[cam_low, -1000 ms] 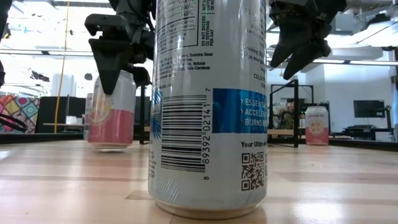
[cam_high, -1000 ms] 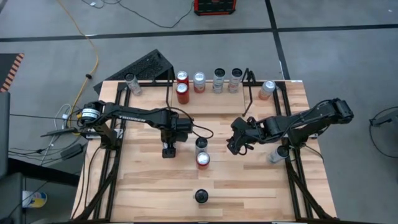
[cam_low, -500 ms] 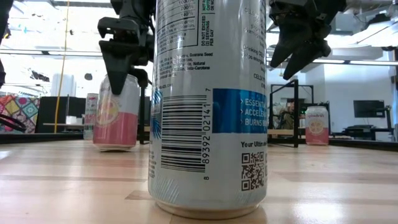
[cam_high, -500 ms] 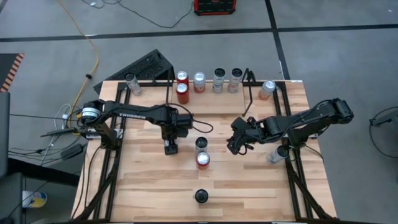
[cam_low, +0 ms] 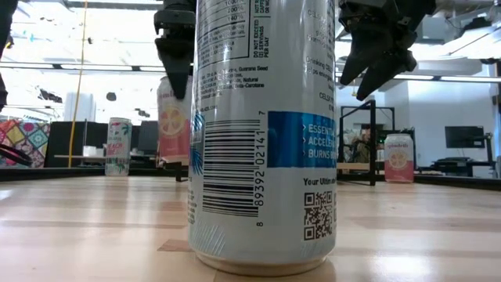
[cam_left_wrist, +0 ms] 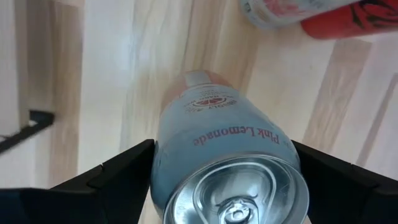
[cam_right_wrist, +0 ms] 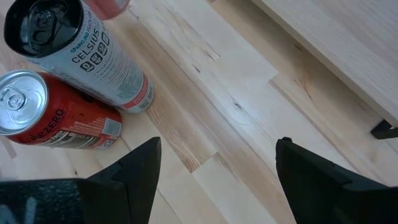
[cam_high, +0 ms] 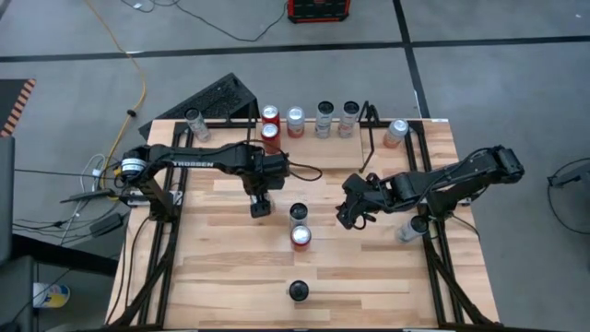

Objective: Place canned beverage on shelf
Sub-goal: Put the bottom orange white soda can on the shelf

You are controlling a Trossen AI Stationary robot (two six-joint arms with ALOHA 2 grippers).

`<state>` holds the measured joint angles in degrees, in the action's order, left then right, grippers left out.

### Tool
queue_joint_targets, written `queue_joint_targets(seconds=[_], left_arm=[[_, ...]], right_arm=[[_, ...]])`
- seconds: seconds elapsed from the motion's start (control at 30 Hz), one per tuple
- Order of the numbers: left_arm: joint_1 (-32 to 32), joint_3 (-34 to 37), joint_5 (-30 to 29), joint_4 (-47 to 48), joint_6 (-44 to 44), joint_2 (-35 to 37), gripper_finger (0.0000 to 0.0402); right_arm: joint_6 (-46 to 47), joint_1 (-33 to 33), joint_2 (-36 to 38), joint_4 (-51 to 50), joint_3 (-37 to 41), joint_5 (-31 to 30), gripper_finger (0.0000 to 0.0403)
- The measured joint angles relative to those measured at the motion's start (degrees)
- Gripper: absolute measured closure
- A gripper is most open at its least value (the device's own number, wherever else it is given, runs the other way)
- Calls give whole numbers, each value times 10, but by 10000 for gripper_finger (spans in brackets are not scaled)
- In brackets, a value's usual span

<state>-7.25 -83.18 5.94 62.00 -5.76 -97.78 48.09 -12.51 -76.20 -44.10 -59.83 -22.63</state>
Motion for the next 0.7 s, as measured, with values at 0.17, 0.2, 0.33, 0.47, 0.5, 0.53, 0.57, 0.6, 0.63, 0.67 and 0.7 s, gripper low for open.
queue_joint_targets(seconds=[0.17, 0.2, 0.33, 0.47, 0.5, 0.53, 0.57, 0.6, 0.63, 0.67, 0.7], left_arm=[[-9, 0, 1, -16, 10, -7, 71], [-13, 0, 3, -17, 13, -8, 71], [-32, 0, 14, -28, 17, -19, 71], [-49, 1, 37, -27, 14, -26, 71], [-51, 1, 39, -26, 13, -27, 71], [-52, 1, 39, -27, 14, -29, 71], [-53, 1, 37, -34, 15, -34, 71], [-53, 1, 36, -43, 15, -36, 71], [-55, 1, 32, -48, 14, -39, 71], [-55, 1, 29, -48, 14, -43, 71], [-55, 1, 29, -49, 10, -50, 71]], right_arm=[[-1, 0, 0, 0, 0, -1, 112], [-1, 0, 0, 0, 0, -1, 112], [-2, 0, 0, 0, 0, -2, 112], [-1, -1, 0, 0, 0, -2, 112], [-1, -3, 0, 1, 0, -3, 112], [-1, -4, 0, 2, 0, -3, 112], [-1, -6, 0, 2, 0, -3, 112], [-1, -8, 0, 2, 0, -4, 112], [-1, -11, 0, 2, 0, -7, 112], [-1, -14, 0, 2, 0, -13, 112], [-1, -17, 0, 2, 0, -17, 112]])
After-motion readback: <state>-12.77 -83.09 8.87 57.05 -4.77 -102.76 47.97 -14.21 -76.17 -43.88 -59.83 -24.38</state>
